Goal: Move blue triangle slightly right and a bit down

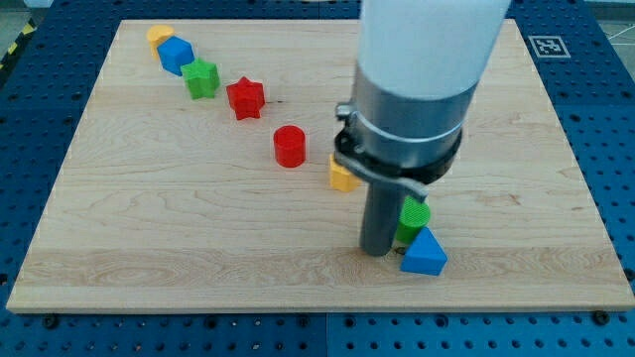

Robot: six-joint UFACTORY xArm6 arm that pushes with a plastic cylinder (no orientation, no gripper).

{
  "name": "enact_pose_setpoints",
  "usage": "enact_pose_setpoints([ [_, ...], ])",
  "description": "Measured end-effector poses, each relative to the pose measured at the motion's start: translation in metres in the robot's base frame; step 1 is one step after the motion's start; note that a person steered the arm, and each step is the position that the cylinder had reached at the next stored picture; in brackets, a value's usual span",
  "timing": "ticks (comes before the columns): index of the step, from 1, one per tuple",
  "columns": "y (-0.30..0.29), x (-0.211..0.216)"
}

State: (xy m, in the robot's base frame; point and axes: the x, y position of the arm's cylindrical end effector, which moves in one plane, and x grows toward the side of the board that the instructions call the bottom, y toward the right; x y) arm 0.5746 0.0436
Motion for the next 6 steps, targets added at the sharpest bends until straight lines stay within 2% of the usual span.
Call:
enact_pose_setpoints([
  [1,-0.010,0.027],
  [2,0.001,0.033],
  [4,0.049,0.004],
  [6,0.038,0.004],
])
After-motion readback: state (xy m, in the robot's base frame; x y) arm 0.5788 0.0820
